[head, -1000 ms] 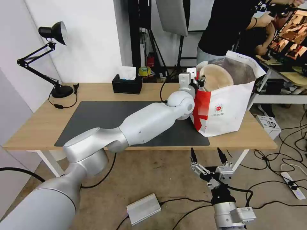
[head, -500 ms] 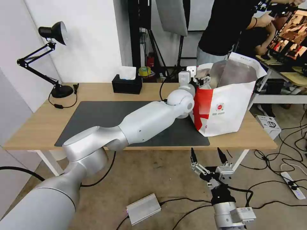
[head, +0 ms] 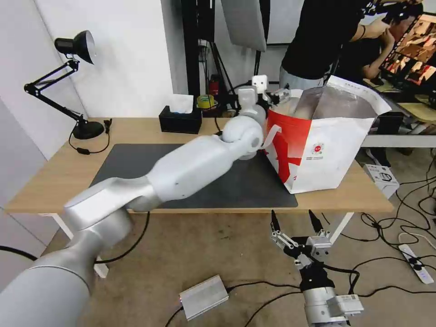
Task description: Pick up the trash from the table and place it into the takeout bag.
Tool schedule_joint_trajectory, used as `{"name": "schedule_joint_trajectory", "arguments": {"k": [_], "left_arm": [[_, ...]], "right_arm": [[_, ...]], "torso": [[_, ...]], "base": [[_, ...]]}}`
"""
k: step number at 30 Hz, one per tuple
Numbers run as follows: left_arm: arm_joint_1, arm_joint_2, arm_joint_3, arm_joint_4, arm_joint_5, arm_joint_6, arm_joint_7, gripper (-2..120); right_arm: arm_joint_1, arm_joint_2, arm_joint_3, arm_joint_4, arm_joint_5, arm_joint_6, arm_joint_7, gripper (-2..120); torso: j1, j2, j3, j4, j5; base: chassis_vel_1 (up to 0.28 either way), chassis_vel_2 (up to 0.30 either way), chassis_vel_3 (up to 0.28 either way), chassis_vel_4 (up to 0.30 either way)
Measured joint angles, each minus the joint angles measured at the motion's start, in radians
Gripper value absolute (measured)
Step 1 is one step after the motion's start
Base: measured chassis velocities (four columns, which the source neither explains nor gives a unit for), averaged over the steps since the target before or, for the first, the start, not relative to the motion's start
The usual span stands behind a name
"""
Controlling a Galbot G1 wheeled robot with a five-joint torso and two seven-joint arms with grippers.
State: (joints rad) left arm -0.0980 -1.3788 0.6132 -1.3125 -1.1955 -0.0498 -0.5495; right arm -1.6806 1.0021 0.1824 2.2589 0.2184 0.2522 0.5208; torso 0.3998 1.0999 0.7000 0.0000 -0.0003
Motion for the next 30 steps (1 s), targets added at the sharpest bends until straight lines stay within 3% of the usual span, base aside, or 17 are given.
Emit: {"name": "schedule_joint_trajectory", "arguments": {"k": [17,30], "left_arm": [[0.056,0.149,-0.039,-0.237,0.116,-0.010,-0.055,100],[0.272,0.350,-0.160,-0.444,0.159,-0.011,-0.058,100]], "right_arm": [[0.000,0.000,0.000,0.000,0.000,0.000,0.000,100],[0.000,0.000,0.000,0.000,0.000,0.000,0.000,100]], "torso": [[0.000,0.000,0.000,-0.0001,0.0001],[0.000,0.000,0.000,0.0000,0.0000]], "base": [[0.000,0.000,0.000,0.000],[0.000,0.000,0.000,0.000]]}}
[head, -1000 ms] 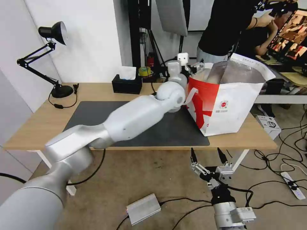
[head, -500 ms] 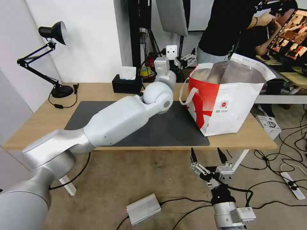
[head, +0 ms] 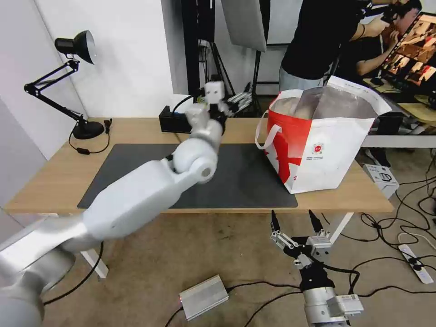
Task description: Pick up the trash from the table and place it into the takeout bag.
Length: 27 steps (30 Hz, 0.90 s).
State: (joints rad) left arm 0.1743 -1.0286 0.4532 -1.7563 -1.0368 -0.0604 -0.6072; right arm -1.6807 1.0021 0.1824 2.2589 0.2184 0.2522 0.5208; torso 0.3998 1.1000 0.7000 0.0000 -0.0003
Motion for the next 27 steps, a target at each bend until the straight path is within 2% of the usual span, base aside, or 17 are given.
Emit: {"name": "schedule_joint_trajectory", "arguments": {"k": [7,18,20,21,25,26,27], "left_arm": [[0.114,0.088,-0.095,-0.100,0.026,0.000,0.010,100],[0.299,0.168,-0.218,-0.218,0.067,0.000,0.037,100],[0.385,0.186,-0.270,-0.257,0.095,0.001,0.048,100],[0.385,0.186,-0.270,-0.257,0.095,0.001,0.048,100],[0.536,0.202,-0.383,-0.326,0.126,0.001,0.067,100],[0.536,0.202,-0.383,-0.326,0.126,0.001,0.067,100],[0.583,0.203,-0.423,-0.347,0.138,0.001,0.077,100]], "right_arm": [[0.000,0.000,0.000,0.000,0.000,0.000,0.000,100],[0.000,0.000,0.000,0.000,0.000,0.000,0.000,100],[0.000,0.000,0.000,0.000,0.000,0.000,0.000,100],[0.000,0.000,0.000,0.000,0.000,0.000,0.000,100],[0.000,0.000,0.000,0.000,0.000,0.000,0.000,100],[0.000,0.000,0.000,0.000,0.000,0.000,0.000,100],[0.000,0.000,0.000,0.000,0.000,0.000,0.000,100]], "torso": [[0.000,0.000,0.000,0.0000,0.0001],[0.000,0.000,0.000,0.0000,0.0003],[0.000,0.000,0.000,-0.0001,0.0002],[0.000,0.000,0.000,-0.0001,0.0002],[0.000,0.000,0.000,0.0000,0.0001],[0.000,0.000,0.000,0.0000,0.0001],[0.000,0.000,0.000,0.0000,0.0001]], "base": [[0.000,0.000,0.000,0.000],[0.000,0.000,0.000,0.000],[0.000,0.000,0.000,0.000],[0.000,0.000,0.000,0.000],[0.000,0.000,0.000,0.000],[0.000,0.000,0.000,0.000],[0.000,0.000,0.000,0.000]]}}
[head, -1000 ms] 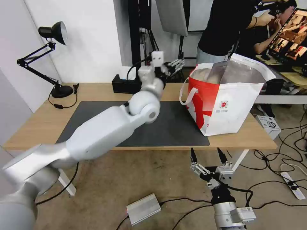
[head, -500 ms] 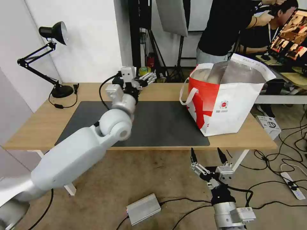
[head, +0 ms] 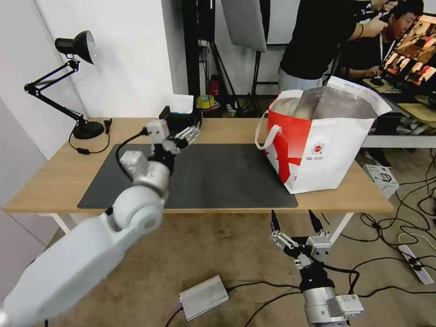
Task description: Pick up the trash from the table and place it into the takeout bag.
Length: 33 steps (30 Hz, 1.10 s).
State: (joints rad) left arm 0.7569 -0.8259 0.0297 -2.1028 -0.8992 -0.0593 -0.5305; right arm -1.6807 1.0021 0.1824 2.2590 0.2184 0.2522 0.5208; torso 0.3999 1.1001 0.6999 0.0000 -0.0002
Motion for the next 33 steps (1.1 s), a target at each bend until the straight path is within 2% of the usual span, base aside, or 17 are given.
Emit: {"name": "schedule_joint_trajectory", "arguments": {"k": [3,8,15,19,23,24,28,33], "left_arm": [[0.093,0.005,-0.064,-0.057,0.020,0.000,0.011,100],[0.183,0.006,-0.126,-0.117,0.049,-0.004,0.013,100],[0.271,-0.012,-0.160,-0.159,0.118,-0.012,0.015,100],[0.342,-0.040,-0.182,-0.186,0.173,-0.018,0.023,100],[0.473,-0.093,-0.231,-0.215,0.274,-0.038,0.065,100],[0.473,-0.093,-0.231,-0.215,0.274,-0.038,0.065,100],[0.611,-0.161,-0.277,-0.232,0.374,-0.064,0.096,100],[0.692,-0.213,-0.306,-0.235,0.458,-0.094,0.112,100]], "right_arm": [[0.000,0.000,0.000,0.000,0.000,0.000,0.000,100],[0.000,0.000,0.000,0.000,0.000,0.000,0.000,100],[0.000,0.000,0.000,0.000,0.000,0.000,0.000,100],[0.000,0.000,0.000,0.000,0.000,0.000,0.000,100],[0.000,0.000,0.000,0.000,0.000,0.000,0.000,100],[0.000,0.000,0.000,0.000,0.000,0.000,0.000,100],[0.000,0.000,0.000,0.000,0.000,0.000,0.000,100],[0.000,0.000,0.000,0.000,0.000,0.000,0.000,100]], "torso": [[0.000,0.000,0.000,0.0001,0.0001],[0.000,0.000,0.000,0.0000,0.0002],[0.000,0.000,0.000,-0.0001,0.0002],[0.000,0.000,0.000,-0.0001,0.0002],[0.000,0.000,0.000,-0.0002,0.0003],[0.000,0.000,0.000,-0.0002,0.0003],[0.000,0.000,0.000,0.0000,0.0003],[0.000,0.000,0.000,-0.0001,0.0003]], "base": [[0.000,0.000,0.000,0.000],[0.000,0.000,0.000,0.000],[0.000,0.000,0.000,0.000],[0.000,0.000,0.000,0.000],[0.000,0.000,0.000,0.000],[0.000,0.000,0.000,0.000],[0.000,0.000,0.000,0.000],[0.000,0.000,0.000,0.000]]}}
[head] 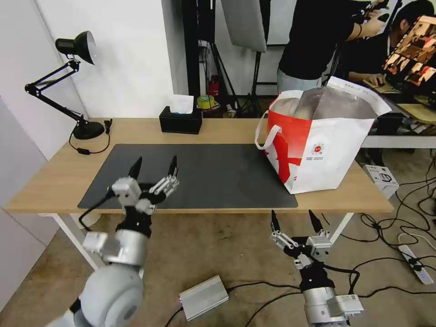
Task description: Pick up the trash from the table and place it into the takeout bag.
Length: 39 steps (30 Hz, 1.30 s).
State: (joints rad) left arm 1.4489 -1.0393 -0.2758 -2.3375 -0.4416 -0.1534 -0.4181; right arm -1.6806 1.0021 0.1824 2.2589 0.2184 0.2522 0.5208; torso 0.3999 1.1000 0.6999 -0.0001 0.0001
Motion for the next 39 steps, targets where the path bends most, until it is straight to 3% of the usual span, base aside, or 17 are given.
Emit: {"name": "schedule_joint_trajectory", "arguments": {"k": [17,29,33,39], "left_arm": [[0.259,-0.192,-0.015,0.001,0.395,-0.121,0.039,100],[0.322,-0.246,-0.018,0.026,0.467,-0.186,0.033,100],[0.350,-0.277,-0.016,0.047,0.540,-0.215,-0.011,100],[0.373,-0.309,-0.003,0.078,0.581,-0.247,-0.025,100]], "right_arm": [[0.000,0.000,0.000,0.000,0.000,0.000,0.000,100],[0.000,0.000,0.000,0.000,0.000,0.000,0.000,100],[0.000,0.000,0.000,0.000,0.000,0.000,0.000,100],[0.000,0.000,0.000,0.000,0.000,0.000,0.000,100]], "torso": [[0.000,0.000,0.000,0.0000,0.0001],[0.000,0.000,0.000,0.0000,0.0000],[0.000,0.000,0.000,0.0000,0.0000],[0.000,0.000,0.000,0.0000,-0.0001]], "base": [[0.000,0.000,0.000,0.000],[0.000,0.000,0.000,0.000],[0.000,0.000,0.000,0.000],[0.000,0.000,0.000,0.000]]}}
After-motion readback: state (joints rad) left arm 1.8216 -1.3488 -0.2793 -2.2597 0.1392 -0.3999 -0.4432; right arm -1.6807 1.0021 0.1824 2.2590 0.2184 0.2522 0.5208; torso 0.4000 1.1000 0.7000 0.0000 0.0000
